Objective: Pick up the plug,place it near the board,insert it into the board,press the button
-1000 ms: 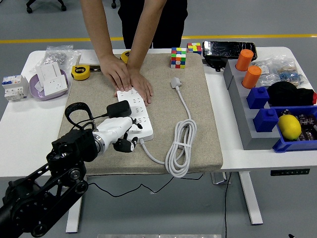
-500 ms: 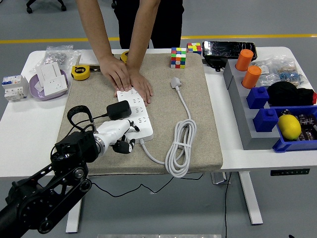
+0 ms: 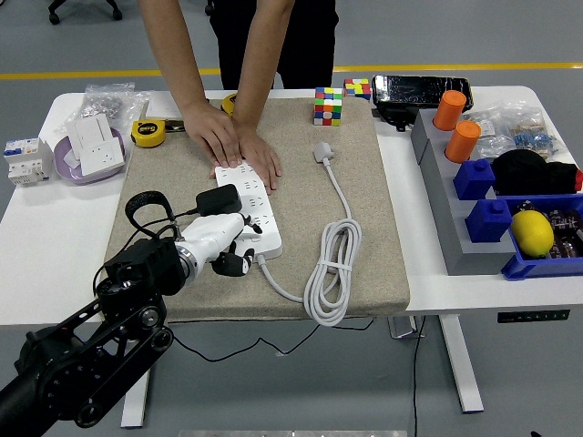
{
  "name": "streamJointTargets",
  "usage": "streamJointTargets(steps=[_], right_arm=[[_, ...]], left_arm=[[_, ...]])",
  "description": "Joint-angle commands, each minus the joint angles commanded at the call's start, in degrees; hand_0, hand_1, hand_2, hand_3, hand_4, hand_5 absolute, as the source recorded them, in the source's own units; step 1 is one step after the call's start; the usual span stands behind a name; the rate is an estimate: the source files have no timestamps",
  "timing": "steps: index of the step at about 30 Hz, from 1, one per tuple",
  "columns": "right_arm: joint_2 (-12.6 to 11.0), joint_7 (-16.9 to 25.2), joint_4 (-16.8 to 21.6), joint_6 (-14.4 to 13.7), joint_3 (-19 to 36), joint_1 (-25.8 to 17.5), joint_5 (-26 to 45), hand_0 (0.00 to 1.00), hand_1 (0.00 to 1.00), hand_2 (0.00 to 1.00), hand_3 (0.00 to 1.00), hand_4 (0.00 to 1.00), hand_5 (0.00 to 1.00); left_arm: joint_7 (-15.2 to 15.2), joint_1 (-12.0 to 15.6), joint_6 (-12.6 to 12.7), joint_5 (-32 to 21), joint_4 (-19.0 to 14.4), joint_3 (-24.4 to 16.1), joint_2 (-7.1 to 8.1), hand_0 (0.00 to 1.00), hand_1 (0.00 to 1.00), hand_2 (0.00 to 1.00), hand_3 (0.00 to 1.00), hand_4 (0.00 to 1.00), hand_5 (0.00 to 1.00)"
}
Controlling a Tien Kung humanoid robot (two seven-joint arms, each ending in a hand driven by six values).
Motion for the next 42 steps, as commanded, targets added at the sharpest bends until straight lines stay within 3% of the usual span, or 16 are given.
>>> streamJointTargets(steps=[8, 19, 23, 28, 29, 30, 34, 35, 38, 40, 41, 42], right_arm=[[0.05, 0.04, 0.0, -0.04, 0.13, 0.07, 0.06, 0.847, 0.757, 0.745, 0.78, 0.998, 0.878], [0.06, 0.06, 0.0, -0.05, 0.12, 0.07, 0.13, 0.848, 0.757, 0.745, 0.78, 0.998, 0.877], [0.08, 0.09, 0.0, -0.06, 0.04, 0.14, 0.24, 0.847, 0.757, 0.746, 0.78, 0.998, 0.877], [0.05, 0.02, 0.0, -0.06, 0.2, 0.12, 0.09, 0.847, 0.757, 0.746, 0.78, 0.998, 0.877], [0.05, 0.02, 0.0, -0.06, 0.23, 0.11, 0.05, 0.848, 0.757, 0.745, 0.78, 0.998, 0.875], [0.04, 0.03, 0.0, -0.07, 0.22, 0.1, 0.08, 0.848, 0.757, 0.745, 0.78, 0.998, 0.875], [0.1, 0.1, 0.0, -0.05, 0.08, 0.16, 0.14, 0.848, 0.757, 0.745, 0.78, 0.998, 0.875], [0.11, 0.1, 0.0, -0.06, 0.11, 0.17, 0.12, 0.848, 0.757, 0.746, 0.78, 0.998, 0.877], [0.14, 0.04, 0.0, -0.04, 0.15, 0.02, 0.02, 0.848, 0.757, 0.746, 0.78, 0.998, 0.877], [0.17, -0.07, 0.0, -0.01, 0.27, -0.18, -0.16, 0.848, 0.757, 0.746, 0.78, 0.998, 0.877], [0.19, -0.11, 0.0, 0.0, 0.31, -0.27, -0.24, 0.848, 0.757, 0.745, 0.78, 0.998, 0.877], [0.22, -0.13, 0.0, 0.02, 0.32, -0.31, -0.31, 0.848, 0.757, 0.745, 0.78, 0.998, 0.877]], left_arm=[[-0.34, 0.05, 0.32, 0.0, 1.81, 0.12, 0.17, 0.151, 0.032, 0.155, 0.785, 0.398, 0.128], [1.13, -0.04, -3.15, -0.31, 2.59, 0.16, 0.26, 0.152, 0.031, 0.154, 0.76, 0.394, 0.125], [0.82, 0.0, -2.84, -0.44, 2.67, 0.28, 0.32, 0.152, 0.031, 0.154, 0.751, 0.387, 0.125], [-0.14, 0.06, -1.26, 0.75, 1.74, -0.59, 0.39, 0.152, 0.031, 0.154, 0.751, 0.387, 0.125], [-0.25, 0.13, -1.11, 0.98, 1.5, -0.83, 0.39, 0.155, 0.034, 0.154, 0.686, 0.385, 0.123], [-0.41, 0.25, -0.96, 1.12, 1.16, -1.17, 0.39, 0.155, 0.034, 0.154, 0.686, 0.385, 0.123], [-1.8, 1.9, -0.76, 1.32, -1.49, -3.76, 0.58, 0.155, 0.034, 0.154, 0.686, 0.385, 0.123], [-2.85, 2.87, 0.08, 1.3, -2.8, -5.01, 0.72, 0.161, 0.037, 0.159, 0.626, 0.383, 0.117], [-5.61, 5.08, 2.74, 1.14, -5.96, -8.16, 0.9, 0.161, 0.037, 0.159, 0.626, 0.383, 0.117], [-8.8, 6.95, 6.29, -0.27, -7.77, -10.64, 0.73, 0.161, 0.037, 0.159, 0.626, 0.383, 0.117], [-10.84, 8.03, 8.49, -1.96, -8.17, -11.99, 0.51, 0.266, 0.204, 0.261, 0.578, 0.725, 0.301], [-12.73, 8.88, 10.41, -3.84, -8.23, -12.99, 0.3, 0.266, 0.204, 0.261, 0.578, 0.725, 0.301]])
